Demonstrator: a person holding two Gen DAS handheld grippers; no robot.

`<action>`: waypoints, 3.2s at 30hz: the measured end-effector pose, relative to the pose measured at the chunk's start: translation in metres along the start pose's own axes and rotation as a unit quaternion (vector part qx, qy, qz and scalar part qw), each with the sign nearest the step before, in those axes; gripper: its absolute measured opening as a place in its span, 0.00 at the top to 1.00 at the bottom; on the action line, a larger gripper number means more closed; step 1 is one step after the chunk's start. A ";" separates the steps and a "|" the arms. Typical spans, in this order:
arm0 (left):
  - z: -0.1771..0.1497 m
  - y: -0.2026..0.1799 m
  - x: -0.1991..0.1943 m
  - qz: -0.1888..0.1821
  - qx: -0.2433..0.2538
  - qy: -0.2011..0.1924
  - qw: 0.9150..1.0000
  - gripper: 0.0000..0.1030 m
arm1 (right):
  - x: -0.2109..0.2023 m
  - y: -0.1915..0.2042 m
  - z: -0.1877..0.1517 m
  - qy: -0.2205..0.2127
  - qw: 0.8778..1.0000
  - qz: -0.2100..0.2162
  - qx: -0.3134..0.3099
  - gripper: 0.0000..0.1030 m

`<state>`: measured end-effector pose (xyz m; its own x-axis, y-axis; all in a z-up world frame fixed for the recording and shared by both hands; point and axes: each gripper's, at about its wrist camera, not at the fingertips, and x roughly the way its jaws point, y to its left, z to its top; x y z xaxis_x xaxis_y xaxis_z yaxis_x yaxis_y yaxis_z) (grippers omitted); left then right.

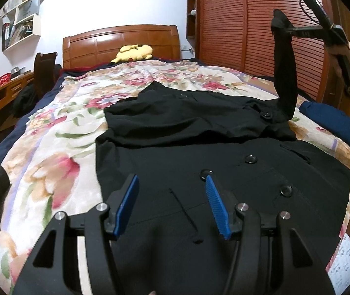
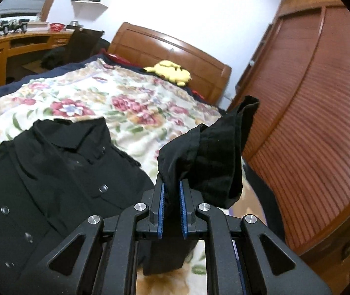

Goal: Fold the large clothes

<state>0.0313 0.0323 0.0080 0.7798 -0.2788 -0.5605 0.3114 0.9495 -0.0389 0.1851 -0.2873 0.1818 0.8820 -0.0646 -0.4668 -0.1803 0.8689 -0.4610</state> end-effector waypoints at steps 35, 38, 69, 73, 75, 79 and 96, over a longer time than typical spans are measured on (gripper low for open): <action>-0.010 0.051 -0.039 0.054 -0.040 -0.025 0.997 0.46 | -0.055 0.196 0.021 -0.054 0.980 0.175 -0.081 0.92; -0.009 0.054 -0.038 0.056 -0.044 -0.024 0.997 0.46 | -0.051 0.203 0.008 -0.042 0.977 0.193 -0.077 0.92; -0.018 0.054 -0.028 0.043 -0.057 -0.005 0.997 0.46 | -0.017 0.178 -0.145 0.055 0.967 0.236 0.080 0.52; -0.018 0.044 -0.025 0.032 -0.049 0.001 0.998 0.46 | 0.002 0.160 -0.165 0.077 0.972 0.207 0.086 0.52; -0.018 0.038 -0.021 0.029 -0.043 0.005 0.999 0.46 | 0.010 0.151 -0.175 0.087 0.971 0.203 0.096 0.52; -0.017 0.030 -0.014 0.024 -0.037 0.014 0.999 0.46 | 0.026 0.141 -0.191 0.109 0.960 0.223 0.132 0.52; -0.020 0.008 0.045 -0.011 -0.045 0.104 0.993 0.46 | 0.030 0.145 -0.196 0.120 0.956 0.228 0.142 0.52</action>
<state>0.0577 0.0304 -0.0339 0.6410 -0.2729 -0.7173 0.2700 0.9551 -0.1221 0.1002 -0.2596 -0.0475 0.6085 0.2711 -0.7458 -0.3659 0.9298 0.0395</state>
